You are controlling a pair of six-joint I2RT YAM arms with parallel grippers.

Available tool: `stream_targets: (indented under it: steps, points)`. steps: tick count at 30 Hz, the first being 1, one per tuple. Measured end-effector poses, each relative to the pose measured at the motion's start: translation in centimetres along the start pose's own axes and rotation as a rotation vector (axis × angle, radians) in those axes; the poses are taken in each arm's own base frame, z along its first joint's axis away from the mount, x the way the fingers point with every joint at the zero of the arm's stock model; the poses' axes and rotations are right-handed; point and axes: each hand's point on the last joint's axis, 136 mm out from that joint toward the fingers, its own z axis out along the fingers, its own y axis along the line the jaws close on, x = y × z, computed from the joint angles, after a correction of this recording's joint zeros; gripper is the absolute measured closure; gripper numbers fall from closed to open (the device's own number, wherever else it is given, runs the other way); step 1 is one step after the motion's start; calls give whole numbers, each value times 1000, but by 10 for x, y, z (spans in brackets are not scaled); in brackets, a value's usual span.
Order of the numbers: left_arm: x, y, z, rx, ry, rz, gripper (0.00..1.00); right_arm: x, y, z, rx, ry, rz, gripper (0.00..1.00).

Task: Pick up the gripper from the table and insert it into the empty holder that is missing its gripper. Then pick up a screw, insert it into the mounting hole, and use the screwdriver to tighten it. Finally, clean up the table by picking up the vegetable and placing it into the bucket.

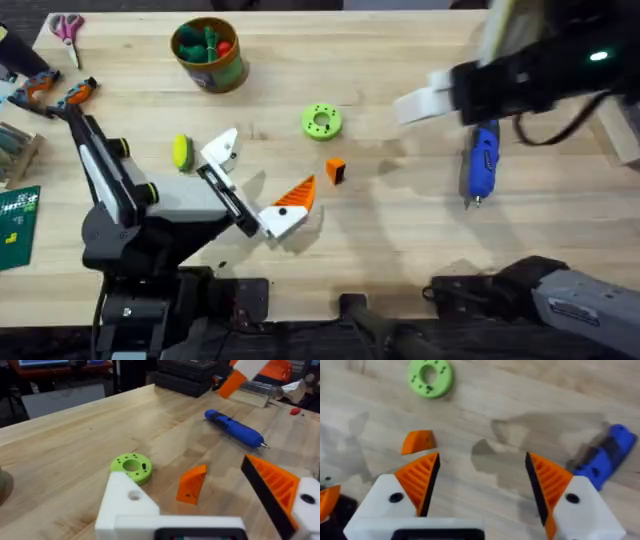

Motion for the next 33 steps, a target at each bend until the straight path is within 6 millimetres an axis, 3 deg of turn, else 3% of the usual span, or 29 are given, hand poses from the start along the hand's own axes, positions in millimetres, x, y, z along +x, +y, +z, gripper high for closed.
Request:
stream_targets:
  steps: [11, 19, 26, 33]
  points:
    - [-3, 32, -9, -158, -16, -3, 15, 22, 81, 35, -81, 110, -50, 8]
    - [-5, 56, -21, -273, -27, -8, 15, 44, 109, 60, -46, 191, -77, 8]
    - [-5, 62, -25, -307, -30, -10, 15, 50, 132, 84, -59, 210, -113, 7]
    - [-5, 62, -25, -307, -30, -10, 15, 61, 127, 110, -3, 270, -145, 8]
